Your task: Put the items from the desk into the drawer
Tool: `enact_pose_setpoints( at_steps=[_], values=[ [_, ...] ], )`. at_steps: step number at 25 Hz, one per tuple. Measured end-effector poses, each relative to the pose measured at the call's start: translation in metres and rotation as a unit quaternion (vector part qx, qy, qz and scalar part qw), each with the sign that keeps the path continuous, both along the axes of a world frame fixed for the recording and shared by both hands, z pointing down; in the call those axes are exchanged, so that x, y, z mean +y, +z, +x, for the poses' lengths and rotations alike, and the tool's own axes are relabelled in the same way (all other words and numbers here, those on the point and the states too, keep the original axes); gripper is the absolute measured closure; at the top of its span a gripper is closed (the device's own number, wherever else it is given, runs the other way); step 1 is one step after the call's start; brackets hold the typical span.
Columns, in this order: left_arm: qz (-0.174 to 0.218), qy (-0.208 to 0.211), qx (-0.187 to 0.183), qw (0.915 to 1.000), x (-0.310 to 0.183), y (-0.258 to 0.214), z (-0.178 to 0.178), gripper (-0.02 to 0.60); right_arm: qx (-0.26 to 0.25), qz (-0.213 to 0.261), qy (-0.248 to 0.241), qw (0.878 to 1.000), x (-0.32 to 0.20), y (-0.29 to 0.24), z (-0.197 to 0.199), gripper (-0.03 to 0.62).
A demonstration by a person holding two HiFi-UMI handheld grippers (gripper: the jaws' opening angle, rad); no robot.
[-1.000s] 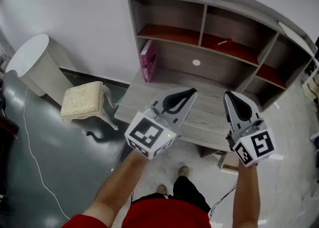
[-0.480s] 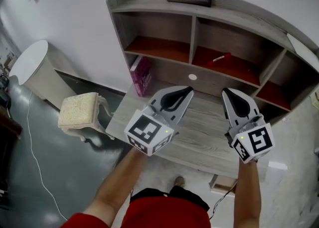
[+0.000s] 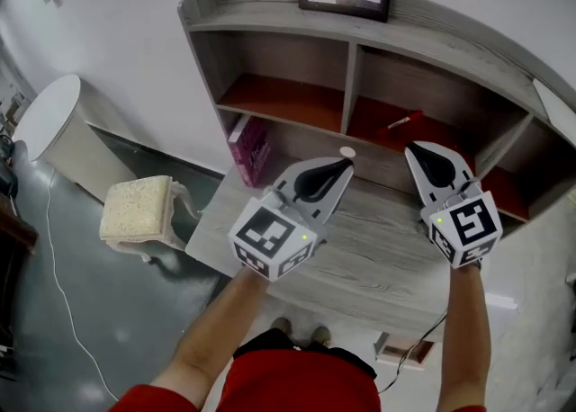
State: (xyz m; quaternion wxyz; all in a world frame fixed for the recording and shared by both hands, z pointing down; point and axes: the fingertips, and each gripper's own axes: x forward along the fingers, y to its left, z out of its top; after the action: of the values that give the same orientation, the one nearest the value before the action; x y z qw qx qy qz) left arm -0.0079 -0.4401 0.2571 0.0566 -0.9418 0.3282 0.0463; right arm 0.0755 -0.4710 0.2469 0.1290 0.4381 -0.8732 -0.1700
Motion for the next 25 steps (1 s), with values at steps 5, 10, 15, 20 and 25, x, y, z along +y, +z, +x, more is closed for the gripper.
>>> enact_pose_setpoints(
  at_steps=[5, 10, 15, 20, 25],
  values=[
    [-0.004, 0.017, 0.001, 0.9998, -0.014, 0.002, -0.006, 0.572, 0.002, -0.034, 0.045, 0.998, -0.039, 0.006, 0.001, 0.555],
    [-0.01, 0.031, 0.006, 0.9994, -0.028, 0.008, -0.016, 0.572, -0.054, -0.075, 0.163, 0.982, -0.074, 0.019, 0.006, 0.486],
    [-0.008, 0.055, 0.002, 0.9984, -0.039, 0.011, -0.022, 0.572, -0.095, -0.1, 0.237, 0.962, -0.094, 0.037, 0.001, 0.402],
    [-0.003, 0.083, -0.002, 0.9966, -0.044, 0.014, -0.027, 0.572, -0.107, -0.104, 0.312, 0.938, -0.105, 0.043, 0.002, 0.342],
    [-0.001, 0.103, 0.008, 0.9947, -0.051, 0.018, -0.034, 0.572, -0.095, -0.143, 0.359, 0.918, -0.113, 0.053, 0.0, 0.329]
  ],
)
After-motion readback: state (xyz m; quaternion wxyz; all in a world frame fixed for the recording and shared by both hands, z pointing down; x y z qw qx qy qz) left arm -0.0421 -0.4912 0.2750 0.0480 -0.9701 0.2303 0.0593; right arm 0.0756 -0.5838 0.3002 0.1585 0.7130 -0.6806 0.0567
